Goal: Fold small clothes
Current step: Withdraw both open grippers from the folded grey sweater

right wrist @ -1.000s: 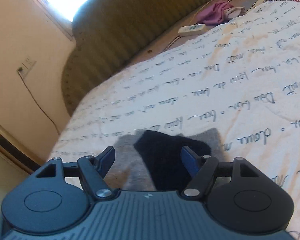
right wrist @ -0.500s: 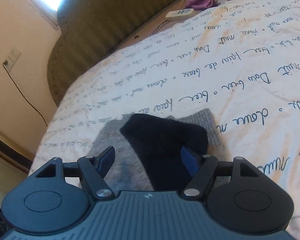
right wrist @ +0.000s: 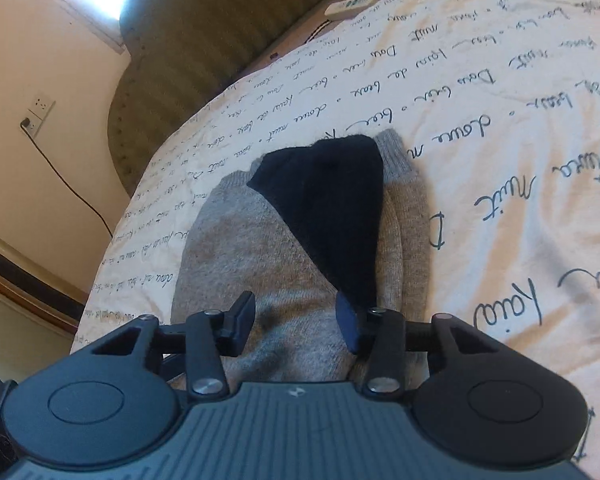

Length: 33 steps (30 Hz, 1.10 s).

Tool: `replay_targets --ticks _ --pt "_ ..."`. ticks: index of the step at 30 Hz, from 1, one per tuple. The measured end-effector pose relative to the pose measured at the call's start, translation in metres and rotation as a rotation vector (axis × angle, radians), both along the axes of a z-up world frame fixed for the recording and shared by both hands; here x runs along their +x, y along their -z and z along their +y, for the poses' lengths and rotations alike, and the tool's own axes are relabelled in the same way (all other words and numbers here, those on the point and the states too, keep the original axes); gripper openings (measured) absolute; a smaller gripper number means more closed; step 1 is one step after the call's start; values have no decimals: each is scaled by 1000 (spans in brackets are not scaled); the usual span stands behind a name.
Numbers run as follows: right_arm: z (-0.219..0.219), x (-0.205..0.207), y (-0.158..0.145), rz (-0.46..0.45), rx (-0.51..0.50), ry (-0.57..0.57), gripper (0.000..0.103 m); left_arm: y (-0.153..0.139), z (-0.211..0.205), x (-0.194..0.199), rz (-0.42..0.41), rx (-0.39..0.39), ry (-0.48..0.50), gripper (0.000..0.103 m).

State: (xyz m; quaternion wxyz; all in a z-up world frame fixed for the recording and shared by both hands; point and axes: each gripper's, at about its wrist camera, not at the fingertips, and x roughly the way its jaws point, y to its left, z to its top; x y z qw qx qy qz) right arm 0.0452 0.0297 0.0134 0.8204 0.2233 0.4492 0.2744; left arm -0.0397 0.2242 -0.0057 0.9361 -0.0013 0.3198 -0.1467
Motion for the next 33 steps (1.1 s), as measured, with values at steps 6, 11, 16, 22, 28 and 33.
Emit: replay_targets --ticks 6,11,16,22,28,33 --pt "0 -26 17 25 18 -34 46 -13 11 -12 55 -93 -7 91" --pt "-10 -41 4 -23 -1 7 47 11 16 1 85 -107 -32 92" --pt "8 -70 -4 -106 -199 -76 65 -8 24 -12 86 -163 -48 92" --pt "-7 -97 -3 -124 -269 -12 65 1 22 -24 91 -95 -74 88" --pt "-27 -140 0 -187 -329 144 87 -16 45 -68 24 -165 -157 97" --pt "-3 -162 28 -250 -474 203 89 10 44 -83 85 -143 -239 97"
